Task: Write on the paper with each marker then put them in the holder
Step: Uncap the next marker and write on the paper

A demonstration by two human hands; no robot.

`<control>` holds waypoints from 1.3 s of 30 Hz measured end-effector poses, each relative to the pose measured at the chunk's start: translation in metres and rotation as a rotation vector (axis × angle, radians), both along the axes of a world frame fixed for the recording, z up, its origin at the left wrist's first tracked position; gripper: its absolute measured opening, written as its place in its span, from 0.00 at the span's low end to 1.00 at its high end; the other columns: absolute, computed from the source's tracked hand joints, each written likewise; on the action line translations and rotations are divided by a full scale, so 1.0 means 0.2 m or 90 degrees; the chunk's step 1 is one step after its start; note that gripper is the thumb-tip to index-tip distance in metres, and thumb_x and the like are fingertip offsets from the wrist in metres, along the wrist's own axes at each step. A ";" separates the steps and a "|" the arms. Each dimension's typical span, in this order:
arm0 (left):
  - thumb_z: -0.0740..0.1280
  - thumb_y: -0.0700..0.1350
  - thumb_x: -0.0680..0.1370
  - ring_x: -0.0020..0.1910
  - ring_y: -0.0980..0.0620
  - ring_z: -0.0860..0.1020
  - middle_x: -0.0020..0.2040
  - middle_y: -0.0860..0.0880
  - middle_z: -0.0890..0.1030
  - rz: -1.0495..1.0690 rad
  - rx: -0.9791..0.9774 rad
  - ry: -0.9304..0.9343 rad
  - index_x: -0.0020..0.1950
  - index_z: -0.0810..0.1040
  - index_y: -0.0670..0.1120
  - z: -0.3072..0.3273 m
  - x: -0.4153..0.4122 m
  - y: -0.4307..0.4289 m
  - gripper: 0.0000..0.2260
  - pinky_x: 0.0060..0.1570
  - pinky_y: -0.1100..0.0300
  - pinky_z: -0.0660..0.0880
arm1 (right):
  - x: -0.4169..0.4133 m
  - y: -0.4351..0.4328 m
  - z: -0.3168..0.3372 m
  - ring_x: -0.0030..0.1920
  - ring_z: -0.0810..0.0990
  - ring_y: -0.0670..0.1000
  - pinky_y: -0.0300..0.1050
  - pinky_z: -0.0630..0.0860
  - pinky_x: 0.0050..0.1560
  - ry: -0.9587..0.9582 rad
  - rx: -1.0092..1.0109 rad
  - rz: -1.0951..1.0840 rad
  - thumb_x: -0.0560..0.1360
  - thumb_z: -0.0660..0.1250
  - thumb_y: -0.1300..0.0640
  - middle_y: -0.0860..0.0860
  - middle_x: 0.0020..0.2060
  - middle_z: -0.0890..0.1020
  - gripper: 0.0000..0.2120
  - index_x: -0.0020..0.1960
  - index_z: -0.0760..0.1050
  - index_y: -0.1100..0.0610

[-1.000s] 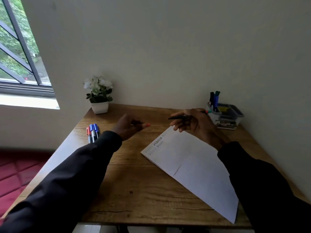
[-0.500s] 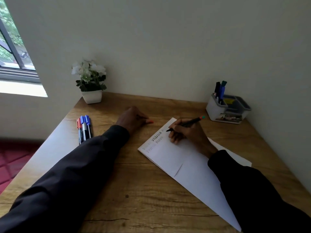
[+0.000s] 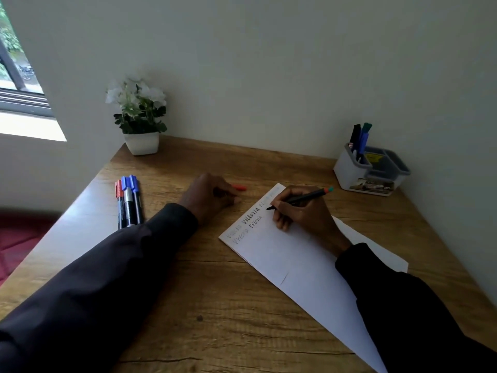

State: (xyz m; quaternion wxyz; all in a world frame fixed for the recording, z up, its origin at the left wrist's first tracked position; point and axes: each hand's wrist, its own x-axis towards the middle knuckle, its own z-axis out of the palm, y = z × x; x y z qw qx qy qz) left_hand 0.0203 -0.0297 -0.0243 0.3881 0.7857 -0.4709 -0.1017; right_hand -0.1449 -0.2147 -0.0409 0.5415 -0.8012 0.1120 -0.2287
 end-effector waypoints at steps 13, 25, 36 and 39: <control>0.72 0.43 0.74 0.66 0.64 0.65 0.66 0.53 0.75 -0.143 0.062 0.031 0.58 0.82 0.50 -0.03 -0.01 -0.02 0.13 0.43 0.80 0.70 | -0.01 0.01 0.00 0.29 0.84 0.58 0.48 0.80 0.27 0.012 -0.089 0.001 0.78 0.71 0.66 0.59 0.34 0.85 0.04 0.45 0.80 0.67; 0.70 0.46 0.76 0.66 0.65 0.62 0.69 0.53 0.70 -0.168 0.108 -0.035 0.60 0.79 0.55 -0.02 -0.01 -0.03 0.13 0.41 0.83 0.68 | -0.01 0.02 0.01 0.28 0.83 0.53 0.41 0.78 0.27 0.036 -0.074 -0.008 0.77 0.72 0.65 0.56 0.33 0.84 0.04 0.44 0.81 0.64; 0.69 0.46 0.76 0.62 0.67 0.62 0.70 0.52 0.70 -0.176 0.101 -0.015 0.58 0.77 0.58 -0.01 -0.01 -0.03 0.13 0.42 0.84 0.68 | -0.02 0.06 0.04 0.27 0.82 0.50 0.37 0.75 0.26 0.050 -0.067 -0.028 0.76 0.72 0.67 0.53 0.31 0.84 0.07 0.41 0.81 0.60; 0.69 0.46 0.76 0.62 0.67 0.61 0.69 0.52 0.70 -0.175 0.103 -0.017 0.60 0.78 0.56 -0.02 -0.01 -0.03 0.13 0.43 0.85 0.66 | -0.02 0.06 0.05 0.26 0.81 0.50 0.38 0.75 0.26 0.059 -0.065 -0.040 0.76 0.72 0.67 0.52 0.30 0.83 0.10 0.38 0.80 0.56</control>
